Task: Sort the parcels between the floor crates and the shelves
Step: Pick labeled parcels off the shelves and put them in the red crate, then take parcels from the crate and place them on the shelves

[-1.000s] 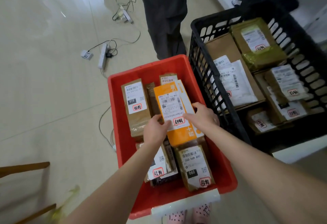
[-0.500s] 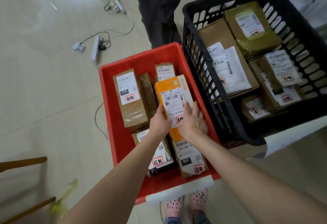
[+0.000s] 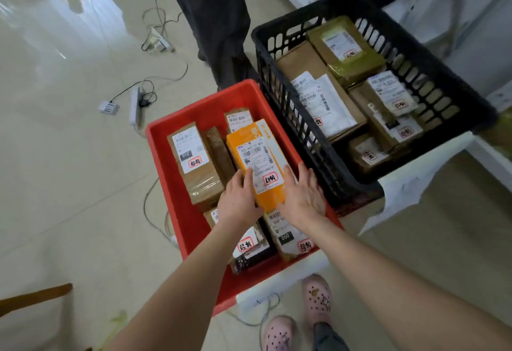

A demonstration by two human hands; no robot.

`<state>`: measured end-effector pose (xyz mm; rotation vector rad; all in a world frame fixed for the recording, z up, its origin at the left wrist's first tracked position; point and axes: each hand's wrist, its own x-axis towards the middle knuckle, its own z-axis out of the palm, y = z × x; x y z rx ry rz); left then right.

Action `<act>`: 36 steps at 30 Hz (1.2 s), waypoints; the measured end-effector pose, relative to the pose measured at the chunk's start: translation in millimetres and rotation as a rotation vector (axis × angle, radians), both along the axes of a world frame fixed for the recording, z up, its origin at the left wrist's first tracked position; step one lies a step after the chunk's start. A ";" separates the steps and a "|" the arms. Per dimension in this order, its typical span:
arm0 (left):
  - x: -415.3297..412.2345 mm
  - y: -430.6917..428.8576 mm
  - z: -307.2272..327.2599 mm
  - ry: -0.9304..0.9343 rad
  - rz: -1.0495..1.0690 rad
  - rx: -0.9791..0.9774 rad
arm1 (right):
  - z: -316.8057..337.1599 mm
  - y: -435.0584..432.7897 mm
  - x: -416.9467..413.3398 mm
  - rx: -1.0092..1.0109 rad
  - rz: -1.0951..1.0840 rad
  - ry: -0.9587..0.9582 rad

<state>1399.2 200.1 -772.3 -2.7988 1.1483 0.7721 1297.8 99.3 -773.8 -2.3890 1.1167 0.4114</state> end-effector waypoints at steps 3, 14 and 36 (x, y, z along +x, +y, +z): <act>-16.7 8.1 6.8 -0.045 -0.117 0.019 | 6.9 16.2 -21.5 -0.008 -0.048 -0.021; -122.1 6.1 23.3 -0.081 -0.516 -0.009 | 24.9 48.1 -141.6 -0.024 -0.296 -0.044; -508.2 -138.4 76.3 -0.083 -1.028 -0.132 | 63.9 -15.9 -551.1 -0.101 -0.803 0.002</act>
